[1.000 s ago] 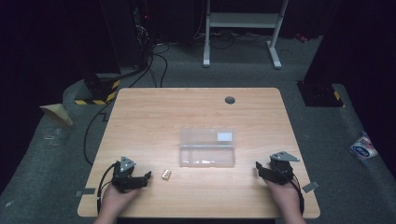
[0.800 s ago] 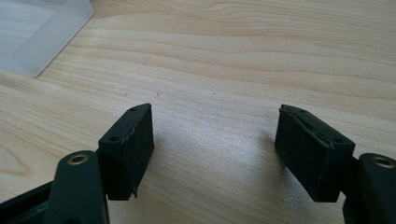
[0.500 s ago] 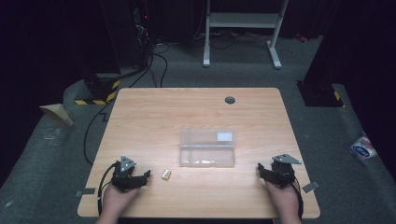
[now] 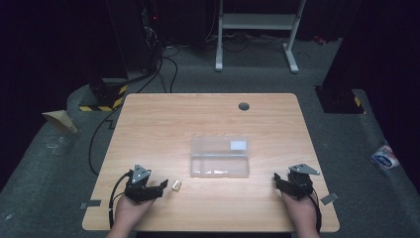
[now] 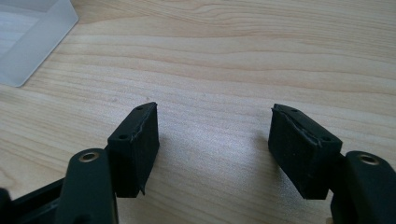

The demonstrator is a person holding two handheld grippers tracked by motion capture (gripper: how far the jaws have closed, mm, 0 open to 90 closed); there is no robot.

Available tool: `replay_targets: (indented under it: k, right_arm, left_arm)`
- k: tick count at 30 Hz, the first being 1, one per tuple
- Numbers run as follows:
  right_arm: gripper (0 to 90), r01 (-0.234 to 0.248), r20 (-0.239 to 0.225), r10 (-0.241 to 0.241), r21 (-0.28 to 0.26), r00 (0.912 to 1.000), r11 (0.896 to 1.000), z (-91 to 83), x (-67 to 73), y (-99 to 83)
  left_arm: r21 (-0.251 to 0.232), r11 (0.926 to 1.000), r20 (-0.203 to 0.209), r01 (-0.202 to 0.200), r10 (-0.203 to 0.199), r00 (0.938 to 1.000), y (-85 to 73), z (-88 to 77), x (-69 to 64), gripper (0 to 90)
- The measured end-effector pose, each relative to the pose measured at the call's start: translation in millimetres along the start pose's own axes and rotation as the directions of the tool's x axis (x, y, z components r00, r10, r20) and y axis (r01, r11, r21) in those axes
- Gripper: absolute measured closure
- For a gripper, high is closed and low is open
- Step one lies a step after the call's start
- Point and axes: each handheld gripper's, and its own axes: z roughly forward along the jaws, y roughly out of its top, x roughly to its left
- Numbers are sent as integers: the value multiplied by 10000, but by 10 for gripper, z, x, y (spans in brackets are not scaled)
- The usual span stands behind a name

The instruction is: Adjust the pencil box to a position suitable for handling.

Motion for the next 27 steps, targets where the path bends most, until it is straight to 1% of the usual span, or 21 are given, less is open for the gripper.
replay_targets:
  k: [3,6,7,9,12,13,14,15,17,18,24,25,26,27]
  right_arm:
    - [341,7,-62,-7,-8,10000,10000,0,-2,0]
    - [343,8,-63,-8,-12,10000,10000,0,-2,0]
    - [344,14,-63,-14,-15,10000,10000,0,-2,0]
    - [344,18,-61,-18,-14,10000,10000,0,-2,0]
    - [344,7,-74,-7,-4,10000,10000,0,-3,2]
    - [345,-1,-79,1,0,10000,10000,0,-2,2]
    - [344,0,-76,0,3,10000,10000,0,-2,2]
    - [345,14,-76,-14,-1,10000,10000,0,-2,2]
    - [344,-3,-77,3,5,10000,10000,0,-2,2]
    - [345,-1,-74,1,4,10000,10000,0,-2,2]
    - [345,2,-74,-2,5,10000,10000,0,-2,3]
    - [345,1,-73,-1,3,10000,10000,0,-2,2]
    - [345,3,-71,-3,5,10000,10000,0,-2,2]
    - [345,0,-69,0,3,10000,10000,0,-1,2]
  left_arm:
    - [47,9999,91,-155,154,9998,5,2,-44,215]
    - [-84,9997,328,209,-206,9992,33,-22,-80,215]
    - [-67,9998,331,207,-205,9992,51,-31,-94,214]
    - [-48,9998,173,212,-211,9996,83,-26,-143,196]
    - [147,9996,292,229,-234,9993,127,30,-213,191]
    - [246,9996,262,129,-135,9996,144,60,-228,191]
    - [275,9995,295,182,-190,9994,160,92,-239,191]
    - [238,9992,390,326,-335,9987,175,122,-244,191]
    - [-31,9988,564,481,-478,9973,194,164,-249,193]
    - [-100,9987,665,494,-487,9966,197,176,-259,193]
    - [-119,9999,768,24,-14,9970,128,151,-342,194]
    - [-79,10000,734,-61,67,9973,118,145,-356,190]
    - [-39,10000,771,-56,58,9970,111,144,-365,183]
    - [54,9999,811,-140,135,9966,108,141,-364,179]
